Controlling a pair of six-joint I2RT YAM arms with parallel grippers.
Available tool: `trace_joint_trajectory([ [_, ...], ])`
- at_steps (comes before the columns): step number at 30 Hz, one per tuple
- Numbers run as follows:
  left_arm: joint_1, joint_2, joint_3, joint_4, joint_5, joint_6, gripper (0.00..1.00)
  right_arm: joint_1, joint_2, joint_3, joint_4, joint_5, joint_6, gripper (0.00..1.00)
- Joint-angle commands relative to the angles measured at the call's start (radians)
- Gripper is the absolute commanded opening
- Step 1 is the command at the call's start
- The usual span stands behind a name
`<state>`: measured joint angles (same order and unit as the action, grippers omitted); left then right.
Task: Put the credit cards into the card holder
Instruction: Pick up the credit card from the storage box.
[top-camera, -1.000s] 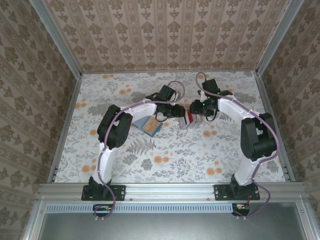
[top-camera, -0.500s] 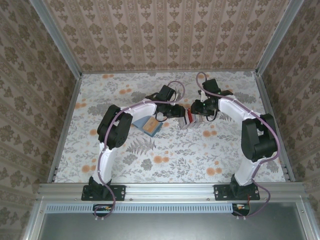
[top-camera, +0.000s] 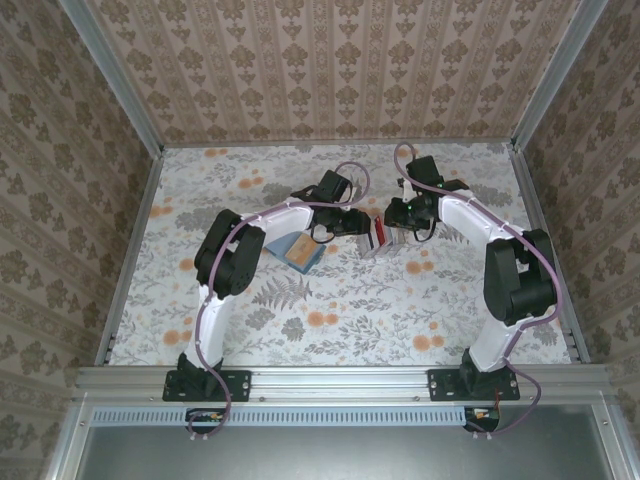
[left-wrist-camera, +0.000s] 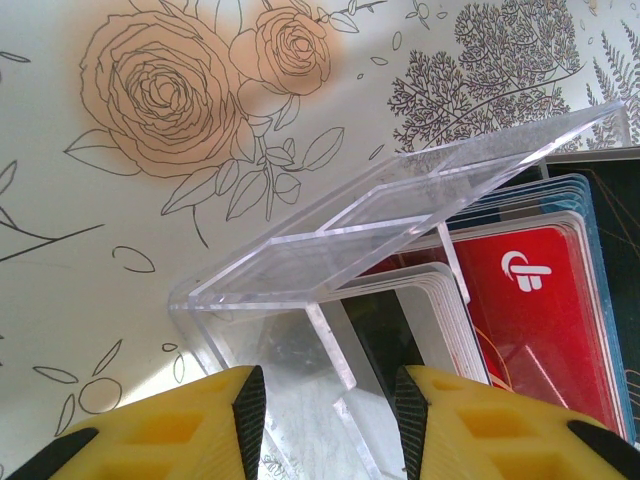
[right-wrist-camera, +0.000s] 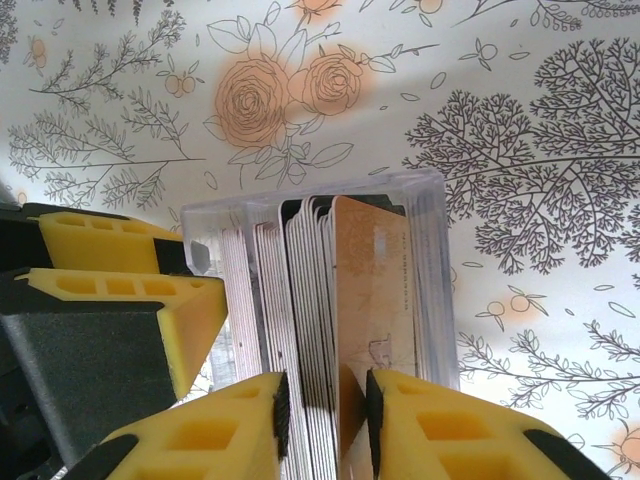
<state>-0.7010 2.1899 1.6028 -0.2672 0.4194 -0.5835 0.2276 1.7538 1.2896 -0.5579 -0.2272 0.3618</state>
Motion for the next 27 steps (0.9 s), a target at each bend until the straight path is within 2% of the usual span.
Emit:
trace_joint_trajectory([
  [1, -0.009, 0.017, 0.0, -0.006, -0.007, -0.013, 0.42, -0.005, -0.032, 0.017, -0.023, 0.007, -0.009, 0.26],
  [11, -0.009, 0.019, 0.004, -0.007, -0.008, -0.013, 0.42, -0.007, -0.042, 0.017, -0.027, 0.006, -0.012, 0.18],
  [21, -0.009, 0.011, 0.006, -0.011, -0.005, -0.011, 0.42, -0.019, -0.072, 0.017, -0.037, 0.022, -0.019, 0.14],
  [27, -0.008, 0.009, 0.012, -0.014, -0.006, -0.01, 0.42, -0.024, -0.079, 0.019, -0.042, 0.024, -0.02, 0.08],
])
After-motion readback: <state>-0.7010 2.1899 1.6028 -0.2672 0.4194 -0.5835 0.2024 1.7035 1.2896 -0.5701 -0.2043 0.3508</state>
